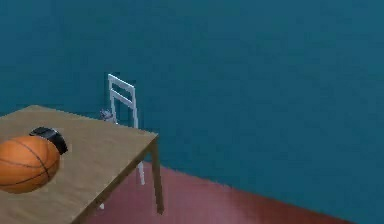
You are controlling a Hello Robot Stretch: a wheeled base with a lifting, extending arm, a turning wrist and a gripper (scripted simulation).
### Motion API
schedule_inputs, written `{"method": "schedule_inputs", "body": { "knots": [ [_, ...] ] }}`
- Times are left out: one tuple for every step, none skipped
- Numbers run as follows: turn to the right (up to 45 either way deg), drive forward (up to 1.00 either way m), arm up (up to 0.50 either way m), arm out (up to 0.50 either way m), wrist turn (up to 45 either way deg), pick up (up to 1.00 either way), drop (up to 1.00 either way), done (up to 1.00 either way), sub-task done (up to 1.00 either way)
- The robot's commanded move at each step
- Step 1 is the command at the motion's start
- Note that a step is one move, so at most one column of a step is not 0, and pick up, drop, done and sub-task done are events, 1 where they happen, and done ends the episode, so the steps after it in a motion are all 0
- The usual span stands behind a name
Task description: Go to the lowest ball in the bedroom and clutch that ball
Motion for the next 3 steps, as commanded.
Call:
{"method": "schedule_inputs", "body": {
  "knots": [
    [45.0,0.0,0.0,0.0,0.0,0.0,0.0,0.0,0.0],
    [45.0,0.0,0.0,0.0,0.0,0.0,0.0,0.0,0.0],
    [24.0,0.0,0.0,0.0,0.0,0.0,0.0,0.0,0.0]
  ]
}}
